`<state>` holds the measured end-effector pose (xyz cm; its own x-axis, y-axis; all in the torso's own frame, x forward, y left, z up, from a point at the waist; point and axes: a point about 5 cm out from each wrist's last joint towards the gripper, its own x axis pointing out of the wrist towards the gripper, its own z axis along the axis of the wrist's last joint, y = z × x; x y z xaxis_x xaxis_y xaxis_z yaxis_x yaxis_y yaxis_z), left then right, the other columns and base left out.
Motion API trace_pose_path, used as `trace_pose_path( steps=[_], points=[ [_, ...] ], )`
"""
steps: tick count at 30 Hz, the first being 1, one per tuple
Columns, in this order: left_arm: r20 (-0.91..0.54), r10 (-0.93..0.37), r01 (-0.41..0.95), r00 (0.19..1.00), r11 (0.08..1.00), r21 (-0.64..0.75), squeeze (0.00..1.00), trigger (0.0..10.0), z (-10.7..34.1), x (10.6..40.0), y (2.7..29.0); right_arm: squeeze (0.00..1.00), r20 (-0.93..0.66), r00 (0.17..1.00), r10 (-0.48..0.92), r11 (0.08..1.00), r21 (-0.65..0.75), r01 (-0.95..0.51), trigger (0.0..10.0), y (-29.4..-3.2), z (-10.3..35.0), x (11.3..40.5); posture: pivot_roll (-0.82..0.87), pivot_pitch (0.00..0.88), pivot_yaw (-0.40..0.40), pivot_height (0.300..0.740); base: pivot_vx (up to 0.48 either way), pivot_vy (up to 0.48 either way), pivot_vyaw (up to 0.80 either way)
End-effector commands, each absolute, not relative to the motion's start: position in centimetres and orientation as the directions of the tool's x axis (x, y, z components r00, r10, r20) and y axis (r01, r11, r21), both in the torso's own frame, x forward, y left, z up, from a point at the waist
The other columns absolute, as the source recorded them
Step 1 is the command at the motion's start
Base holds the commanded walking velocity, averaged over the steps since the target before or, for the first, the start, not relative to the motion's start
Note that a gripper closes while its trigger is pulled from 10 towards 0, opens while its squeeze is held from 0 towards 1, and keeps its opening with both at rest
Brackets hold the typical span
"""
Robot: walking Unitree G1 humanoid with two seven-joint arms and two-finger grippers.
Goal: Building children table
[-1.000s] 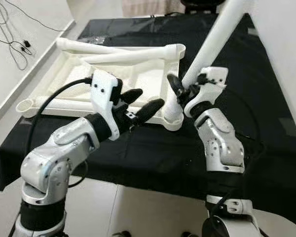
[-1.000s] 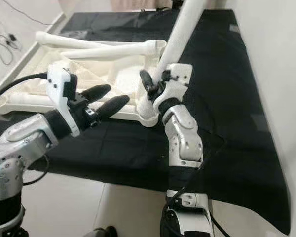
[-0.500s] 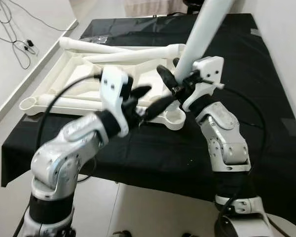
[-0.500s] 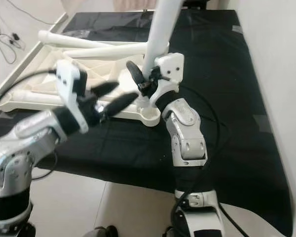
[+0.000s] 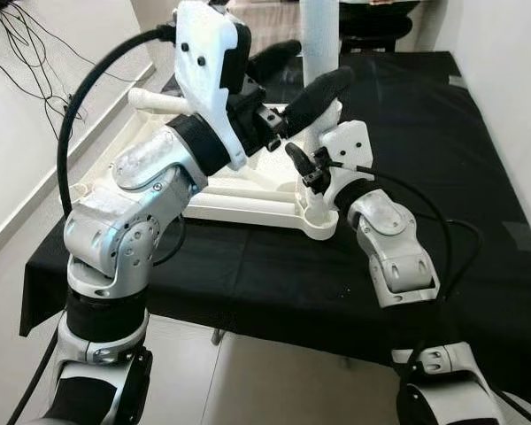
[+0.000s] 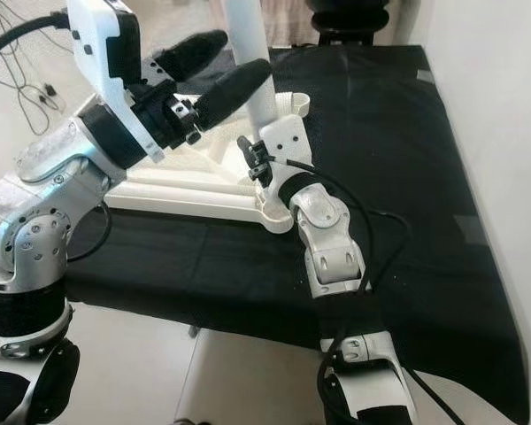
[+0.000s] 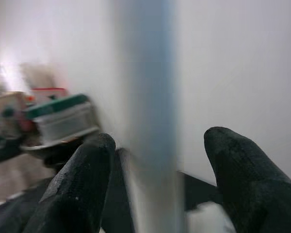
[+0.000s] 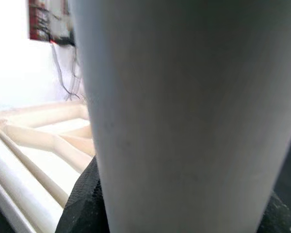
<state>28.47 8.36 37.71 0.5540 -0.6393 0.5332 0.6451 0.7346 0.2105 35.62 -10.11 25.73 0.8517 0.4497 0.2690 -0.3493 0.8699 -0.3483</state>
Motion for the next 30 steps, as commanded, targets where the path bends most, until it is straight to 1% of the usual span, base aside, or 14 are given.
trace_pose_path(
  steps=[1, 4, 7, 8, 10, 11, 12, 13, 24, 25, 27, 28, 29, 30],
  points=[
    [0.554, -0.598, 0.604, 0.578, 0.771, 0.202, 0.00, 10.0, 37.9, 28.9, 9.1, 0.00, 0.300, 0.803, 0.516, 0.838, -0.370, -0.400, 10.0, -8.9, 26.0, 35.0, 0.01, 0.064, 0.101, 0.740, 0.000, 0.000, 0.00],
    [0.559, -0.596, 0.606, 0.576, 0.771, 0.197, 0.00, 10.0, 37.9, 29.2, 9.1, 0.00, 0.301, 0.781, 0.547, 0.819, -0.385, -0.426, 10.0, -8.5, 26.0, 34.7, 0.01, 0.064, 0.101, 0.740, 0.000, 0.000, 0.00],
    [0.563, -0.587, 0.600, 0.582, 0.777, 0.190, 0.00, 10.0, 37.6, 29.5, 9.3, 0.00, 0.275, 0.717, 0.641, 0.750, -0.425, -0.507, 10.0, -7.4, 25.7, 33.6, -0.01, 0.062, 0.104, 0.740, 0.000, 0.000, 0.00],
    [0.563, -0.587, 0.600, 0.582, 0.777, 0.190, 0.00, 10.0, 37.6, 29.5, 9.3, 0.00, 0.275, 0.717, 0.641, 0.750, -0.425, -0.507, 10.0, -7.4, 25.7, 33.6, -0.01, 0.062, 0.104, 0.740, 0.000, 0.000, 0.00],
    [0.561, -0.584, 0.597, 0.586, 0.780, 0.188, 0.00, 10.0, 37.4, 29.8, 9.3, 0.00, 0.259, 0.695, 0.671, 0.722, -0.442, -0.533, 10.0, -7.1, 25.4, 33.1, -0.02, 0.058, 0.107, 0.740, 0.000, 0.000, 0.00],
    [0.562, -0.586, 0.601, 0.584, 0.777, 0.186, 0.00, 1.4, 37.2, 30.0, 9.2, 0.00, 0.247, 0.685, 0.685, 0.707, -0.451, -0.545, 10.0, -6.9, 25.2, 32.9, -0.02, 0.053, 0.107, 0.740, 0.000, 0.000, 0.00],
    [0.562, -0.586, 0.601, 0.584, 0.777, 0.186, 0.00, 1.4, 37.2, 30.0, 9.2, 0.00, 0.247, 0.685, 0.685, 0.707, -0.451, -0.545, 10.0, -6.9, 25.2, 32.9, -0.02, 0.053, 0.107, 0.740, 0.000, 0.000, 0.00],
    [0.563, -0.592, 0.605, 0.576, 0.772, 0.193, 0.00, 0.0, 37.1, 30.2, 9.1, 0.00, 0.240, 0.683, 0.690, 0.702, -0.456, -0.548, 10.0, -6.9, 25.0, 32.9, -0.03, 0.052, 0.106, 0.740, 0.000, 0.000, 0.00],
    [0.571, -0.611, 0.625, 0.549, 0.753, 0.205, 0.00, 0.0, 36.9, 30.6, 9.3, 0.00, 0.221, 0.703, 0.676, 0.712, -0.446, -0.543, 10.0, -7.2, 24.7, 33.4, -0.04, 0.044, 0.102, 0.740, 0.000, 0.000, 0.00],
    [0.568, -0.628, 0.643, 0.532, 0.736, 0.211, 0.00, 0.0, 37.0, 30.6, 9.2, 1.00, 0.204, 0.687, 0.697, 0.696, -0.421, -0.581, 10.0, -7.1, 24.5, 33.4, -0.04, 0.041, 0.099, 0.740, 0.000, 0.000, 0.00],
    [0.550, -0.681, 0.697, 0.484, 0.680, 0.228, 0.00, 0.0, 37.0, 30.3, 8.7, 1.00, 0.175, 0.645, 0.744, 0.654, -0.394, -0.646, 10.0, -6.9, 24.2, 33.3, -0.04, 0.038, 0.098, 0.740, 0.000, 0.000, 0.00],
    [0.550, -0.681, 0.697, 0.484, 0.680, 0.228, 0.00, 0.0, 37.0, 30.3, 8.7, 1.00, 0.175, 0.645, 0.744, 0.654, -0.394, -0.646, 10.0, -6.9, 24.2, 33.3, -0.04, 0.038, 0.098, 0.740, 0.000, 0.000, 0.00],
    [0.526, -0.734, 0.737, 0.430, 0.622, 0.266, 0.00, 0.0, 37.0, 29.8, 8.3, 1.00, 0.147, 0.602, 0.785, 0.605, -0.394, -0.692, 10.0, -6.7, 24.1, 33.2, -0.04, 0.036, 0.096, 0.740, 0.000, 0.000, 0.00],
    [0.508, -0.767, 0.760, 0.392, 0.581, 0.292, 0.00, 0.0, 36.9, 29.5, 8.0, 1.00, 0.129, 0.573, 0.809, 0.572, -0.397, -0.718, 10.0, -6.6, 24.0, 33.1, -0.04, 0.036, 0.095, 0.740, 0.000, 0.000, 0.00]
  ],
)
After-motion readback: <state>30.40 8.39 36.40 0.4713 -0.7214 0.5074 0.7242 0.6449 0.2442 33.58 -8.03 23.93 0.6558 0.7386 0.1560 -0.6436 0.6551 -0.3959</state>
